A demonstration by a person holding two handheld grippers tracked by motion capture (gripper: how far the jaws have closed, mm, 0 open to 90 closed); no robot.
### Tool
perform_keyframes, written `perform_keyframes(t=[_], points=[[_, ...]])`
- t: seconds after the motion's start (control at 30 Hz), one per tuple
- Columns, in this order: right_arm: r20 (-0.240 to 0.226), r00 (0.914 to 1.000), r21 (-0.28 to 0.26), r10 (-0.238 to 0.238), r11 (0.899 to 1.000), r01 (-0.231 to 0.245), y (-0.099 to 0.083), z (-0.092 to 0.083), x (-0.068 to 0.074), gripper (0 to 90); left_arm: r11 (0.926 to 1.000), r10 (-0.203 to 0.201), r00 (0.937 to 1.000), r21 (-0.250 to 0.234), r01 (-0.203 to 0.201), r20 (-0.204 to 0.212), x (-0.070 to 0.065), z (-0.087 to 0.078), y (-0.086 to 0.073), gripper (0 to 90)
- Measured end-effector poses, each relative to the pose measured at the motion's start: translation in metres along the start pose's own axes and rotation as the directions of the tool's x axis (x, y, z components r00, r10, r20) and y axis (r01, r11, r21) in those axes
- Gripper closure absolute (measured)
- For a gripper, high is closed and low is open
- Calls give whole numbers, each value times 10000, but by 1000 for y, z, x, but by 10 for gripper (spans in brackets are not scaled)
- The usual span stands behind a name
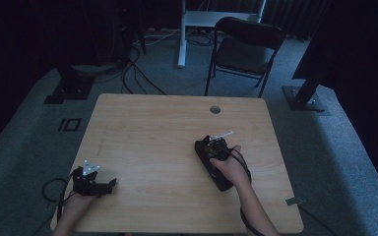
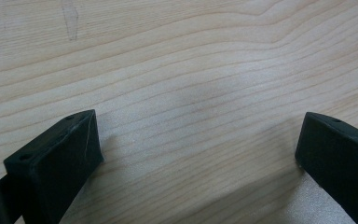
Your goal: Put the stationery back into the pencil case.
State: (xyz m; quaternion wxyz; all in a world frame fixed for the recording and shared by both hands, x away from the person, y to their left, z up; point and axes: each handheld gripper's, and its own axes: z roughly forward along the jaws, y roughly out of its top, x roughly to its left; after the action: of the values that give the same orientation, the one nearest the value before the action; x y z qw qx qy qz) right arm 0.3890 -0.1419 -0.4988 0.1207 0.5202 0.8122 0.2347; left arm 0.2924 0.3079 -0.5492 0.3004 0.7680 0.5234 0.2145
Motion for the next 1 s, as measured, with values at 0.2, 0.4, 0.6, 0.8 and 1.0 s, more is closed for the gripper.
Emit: perform_keyframes(t=[0.2,0.4,0.6,0.8,1.0], points=[[-20,10000,123,35,9999,-35,0,2,-2,488,10000,-2,10000,-3,2,0,0,0,0,2],[-16,10000,179,77,9998,-76,2,2,-2,480,10000,1,10000,-10,-1,10,0,0,0,2],[-120,9999,32,113,9999,-113,2,-3,-3,477,10000,1,10000,-9,-1,10,0,0,0,2],[-262,9995,-317,184,9993,-193,1,-12,-6,476,10000,5,10000,-6,-5,9,0,0,0,2],[-443,9986,-857,274,9958,-311,-1,-21,-9,450,10000,2,10000,-7,-2,9,0,0,0,2]])
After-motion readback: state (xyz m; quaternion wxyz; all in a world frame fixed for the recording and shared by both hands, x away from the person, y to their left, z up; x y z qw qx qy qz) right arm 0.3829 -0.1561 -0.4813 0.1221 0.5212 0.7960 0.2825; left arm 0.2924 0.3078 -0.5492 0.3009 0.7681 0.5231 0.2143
